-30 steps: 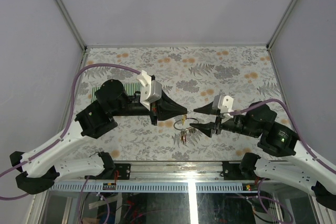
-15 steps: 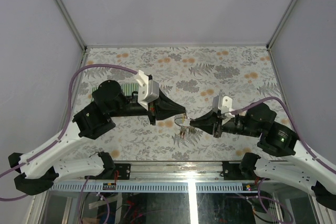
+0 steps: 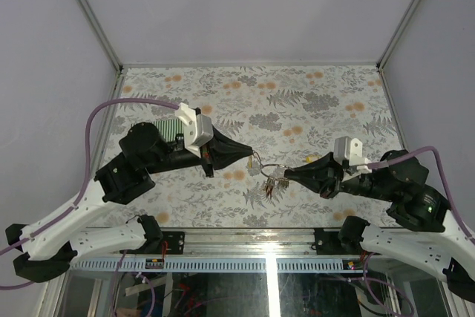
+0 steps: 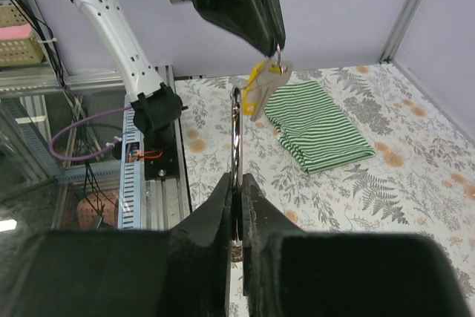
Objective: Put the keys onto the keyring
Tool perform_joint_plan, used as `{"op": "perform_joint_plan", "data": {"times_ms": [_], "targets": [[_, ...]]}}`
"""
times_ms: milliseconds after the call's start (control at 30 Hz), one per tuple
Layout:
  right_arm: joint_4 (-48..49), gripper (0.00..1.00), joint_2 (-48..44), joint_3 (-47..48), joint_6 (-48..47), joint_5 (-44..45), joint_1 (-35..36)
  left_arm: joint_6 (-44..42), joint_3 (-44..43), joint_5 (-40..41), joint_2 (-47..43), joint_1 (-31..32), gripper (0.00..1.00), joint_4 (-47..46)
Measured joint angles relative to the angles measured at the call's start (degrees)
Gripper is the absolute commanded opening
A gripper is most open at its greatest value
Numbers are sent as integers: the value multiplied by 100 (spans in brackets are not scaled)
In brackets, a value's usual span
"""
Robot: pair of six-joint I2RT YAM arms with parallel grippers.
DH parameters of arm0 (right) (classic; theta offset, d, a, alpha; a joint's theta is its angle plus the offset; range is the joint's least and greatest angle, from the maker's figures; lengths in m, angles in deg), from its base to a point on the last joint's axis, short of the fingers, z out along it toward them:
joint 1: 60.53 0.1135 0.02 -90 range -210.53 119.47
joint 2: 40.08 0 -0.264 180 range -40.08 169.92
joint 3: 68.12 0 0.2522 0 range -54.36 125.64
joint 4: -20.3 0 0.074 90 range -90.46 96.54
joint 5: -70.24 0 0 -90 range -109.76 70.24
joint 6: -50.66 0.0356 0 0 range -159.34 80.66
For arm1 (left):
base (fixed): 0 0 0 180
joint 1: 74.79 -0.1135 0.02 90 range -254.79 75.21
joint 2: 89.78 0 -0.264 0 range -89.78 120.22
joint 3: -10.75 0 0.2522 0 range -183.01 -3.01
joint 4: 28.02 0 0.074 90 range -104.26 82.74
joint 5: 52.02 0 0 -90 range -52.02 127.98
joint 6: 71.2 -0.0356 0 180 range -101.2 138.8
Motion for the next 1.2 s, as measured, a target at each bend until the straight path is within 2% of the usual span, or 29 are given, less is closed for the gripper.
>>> {"op": "perform_joint_plan", "data": {"times_ms": [467, 700, 900, 1200], "targets": [[-122, 0, -181, 350, 81, 249, 0, 339, 776, 302, -308, 39, 1, -452], [-118, 0, -223, 402, 219, 308, 0, 693, 1178, 271, -313, 42, 11, -968], [24, 0, -461, 520, 323, 358, 0, 916, 1515, 260, -267, 4, 22, -1051], [-37, 0, -551, 588, 326, 490, 0, 1040, 1478, 7, -195, 4, 33, -1115]]}}
